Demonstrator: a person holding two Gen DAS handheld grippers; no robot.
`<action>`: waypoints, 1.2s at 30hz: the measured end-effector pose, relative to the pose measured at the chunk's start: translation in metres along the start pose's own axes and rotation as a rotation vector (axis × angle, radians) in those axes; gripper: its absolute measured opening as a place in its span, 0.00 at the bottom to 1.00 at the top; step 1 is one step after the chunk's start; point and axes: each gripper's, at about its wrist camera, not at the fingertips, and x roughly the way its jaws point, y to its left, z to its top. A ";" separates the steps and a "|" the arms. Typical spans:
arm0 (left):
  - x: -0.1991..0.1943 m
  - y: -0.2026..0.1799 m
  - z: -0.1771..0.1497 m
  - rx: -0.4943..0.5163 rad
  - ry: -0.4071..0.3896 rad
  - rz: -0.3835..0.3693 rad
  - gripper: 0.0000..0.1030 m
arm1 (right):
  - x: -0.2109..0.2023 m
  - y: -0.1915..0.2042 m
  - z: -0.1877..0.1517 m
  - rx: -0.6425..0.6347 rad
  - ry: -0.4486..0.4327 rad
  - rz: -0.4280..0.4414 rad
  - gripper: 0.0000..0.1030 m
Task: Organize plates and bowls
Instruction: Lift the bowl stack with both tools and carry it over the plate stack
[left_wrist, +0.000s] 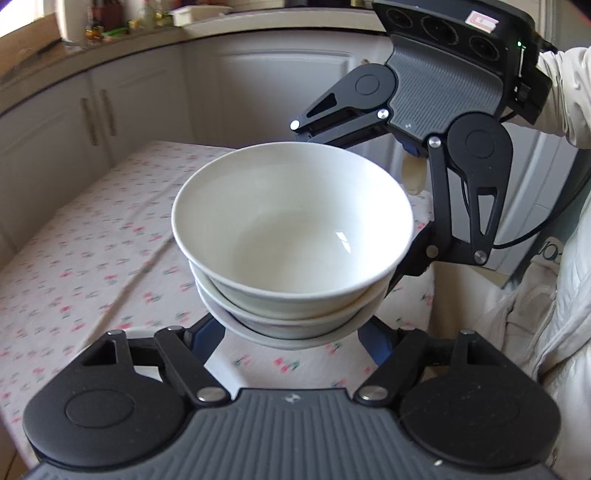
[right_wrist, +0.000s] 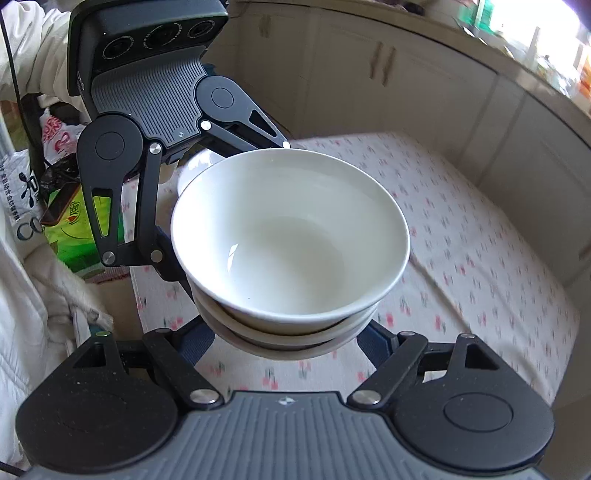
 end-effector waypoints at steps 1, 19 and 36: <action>-0.007 0.002 -0.003 0.000 -0.003 0.019 0.76 | 0.003 0.001 0.008 -0.017 -0.007 0.001 0.84; -0.052 0.053 -0.067 -0.111 0.024 0.185 0.76 | 0.092 0.007 0.096 -0.170 -0.017 0.082 0.84; -0.045 0.074 -0.081 -0.147 0.026 0.150 0.76 | 0.111 0.007 0.101 -0.145 0.027 0.096 0.84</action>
